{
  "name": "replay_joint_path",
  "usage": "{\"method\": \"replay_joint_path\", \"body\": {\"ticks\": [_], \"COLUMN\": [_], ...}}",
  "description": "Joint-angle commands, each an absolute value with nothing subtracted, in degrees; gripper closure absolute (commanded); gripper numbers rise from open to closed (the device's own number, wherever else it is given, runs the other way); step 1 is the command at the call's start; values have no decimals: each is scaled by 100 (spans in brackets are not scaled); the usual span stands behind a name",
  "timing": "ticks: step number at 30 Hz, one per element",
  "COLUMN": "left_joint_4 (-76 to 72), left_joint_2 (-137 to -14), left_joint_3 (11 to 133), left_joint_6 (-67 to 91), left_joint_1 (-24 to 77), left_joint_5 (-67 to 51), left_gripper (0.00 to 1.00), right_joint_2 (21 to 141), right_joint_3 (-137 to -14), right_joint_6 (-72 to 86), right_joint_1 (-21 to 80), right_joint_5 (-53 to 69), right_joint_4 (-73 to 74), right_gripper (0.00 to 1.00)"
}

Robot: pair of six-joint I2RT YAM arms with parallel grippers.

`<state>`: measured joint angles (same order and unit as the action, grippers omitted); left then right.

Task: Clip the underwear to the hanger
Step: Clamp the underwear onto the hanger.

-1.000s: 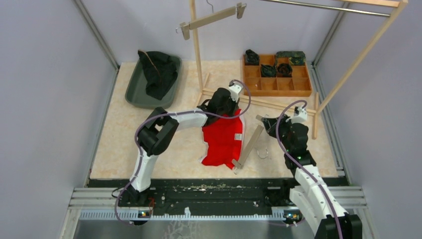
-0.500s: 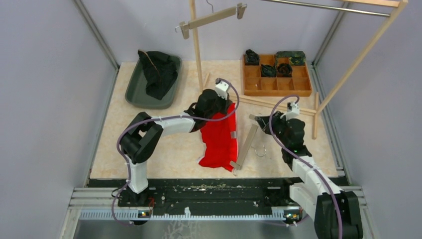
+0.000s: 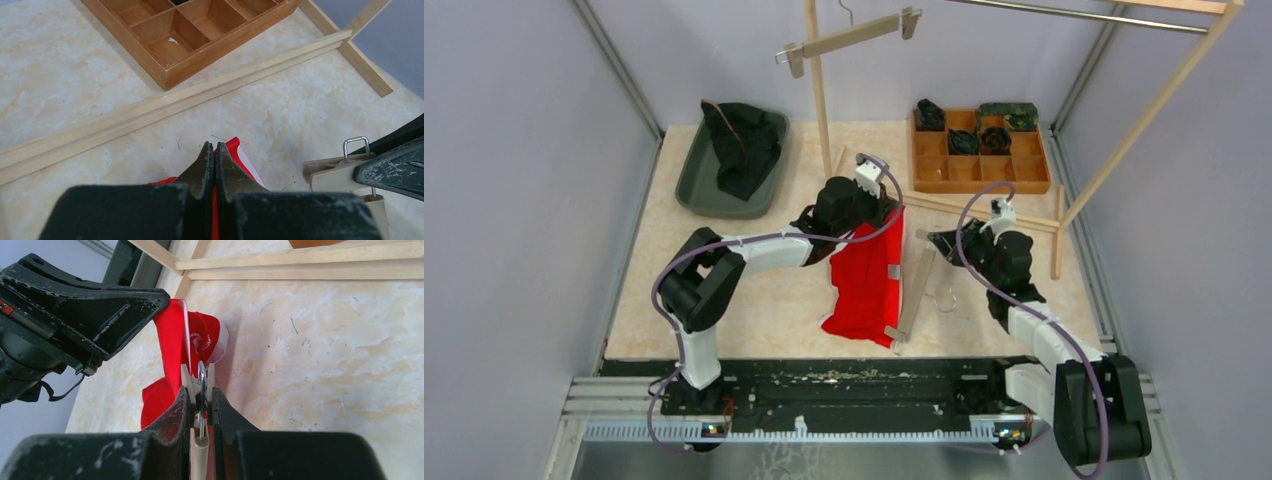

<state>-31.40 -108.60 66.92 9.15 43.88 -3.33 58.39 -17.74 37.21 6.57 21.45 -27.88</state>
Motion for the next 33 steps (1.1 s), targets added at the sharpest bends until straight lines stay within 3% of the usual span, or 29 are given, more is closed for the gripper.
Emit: {"method": "replay_joint_path", "body": {"ticks": [1, 33], "left_joint_4": [-3390, -3485], "left_joint_2": [-10695, -10857], "left_joint_3": [6855, 7004], "left_joint_6": [1001, 1103], "left_joint_1": [4342, 4350], "left_joint_5": [-500, -801], "left_gripper": [100, 100], "right_joint_2": [6058, 6839], "right_joint_3": [-2101, -2492], "right_joint_6": [3283, 3063], "right_joint_1": [640, 1037], "right_joint_5": [2490, 2526], "right_joint_4": [-3221, -3528], "right_gripper": [100, 100]}}
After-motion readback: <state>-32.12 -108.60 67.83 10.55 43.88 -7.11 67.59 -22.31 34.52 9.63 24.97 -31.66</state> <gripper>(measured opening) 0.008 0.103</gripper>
